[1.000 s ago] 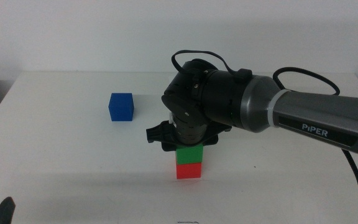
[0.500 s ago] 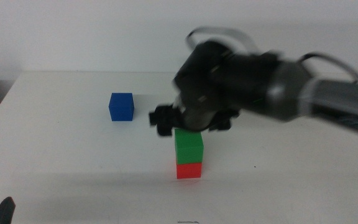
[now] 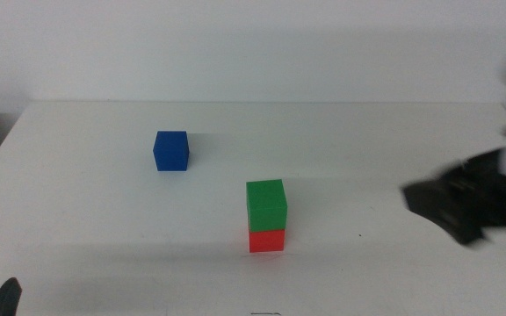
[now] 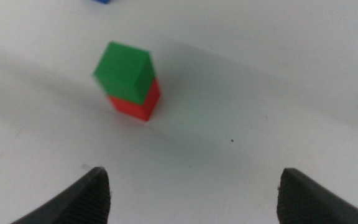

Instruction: Stack red cubes first, then green, then blue cubes in a specific spot.

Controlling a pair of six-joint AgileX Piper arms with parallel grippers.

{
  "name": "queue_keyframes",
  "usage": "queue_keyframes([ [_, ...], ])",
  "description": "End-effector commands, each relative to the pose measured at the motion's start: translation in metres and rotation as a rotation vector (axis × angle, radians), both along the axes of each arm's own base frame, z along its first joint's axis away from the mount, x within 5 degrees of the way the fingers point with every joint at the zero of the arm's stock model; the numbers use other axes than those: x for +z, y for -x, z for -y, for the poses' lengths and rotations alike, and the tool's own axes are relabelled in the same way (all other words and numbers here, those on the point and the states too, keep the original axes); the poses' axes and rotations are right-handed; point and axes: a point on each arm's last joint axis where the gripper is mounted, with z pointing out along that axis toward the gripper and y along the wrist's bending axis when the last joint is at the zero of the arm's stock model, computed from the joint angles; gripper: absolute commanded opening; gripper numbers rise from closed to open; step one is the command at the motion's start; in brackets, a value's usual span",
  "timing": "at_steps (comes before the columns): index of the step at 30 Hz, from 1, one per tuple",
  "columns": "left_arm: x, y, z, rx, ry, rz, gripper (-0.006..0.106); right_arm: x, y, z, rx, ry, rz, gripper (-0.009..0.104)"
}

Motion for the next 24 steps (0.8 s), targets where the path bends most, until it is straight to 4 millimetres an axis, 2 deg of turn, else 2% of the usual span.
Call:
queue_keyframes([
  [1, 0.01, 0.001, 0.0, -0.001, 0.014, 0.107, 0.091, 0.022, 0.025, 0.017, 0.106, -0.042, 0.149, 0.091],
  [4, 0.01, 0.001, 0.0, -0.001, 0.014, 0.107, 0.091, 0.031, 0.057, 0.04, 0.152, -0.09, 0.247, 0.091],
  [10, 0.01, 0.001, 0.0, -0.001, 0.014, 0.107, 0.091, 0.03, 0.095, 0.068, 0.208, -0.111, 0.331, 0.091],
  [14, 0.01, 0.001, 0.0, -0.001, 0.014, 0.107, 0.091, 0.027, 0.103, 0.072, 0.233, -0.109, 0.327, 0.091],
  [24, 0.01, 0.001, 0.0, -0.001, 0.014, 0.107, 0.091, 0.027, 0.099, 0.071, 0.231, -0.079, 0.347, 0.091],
])
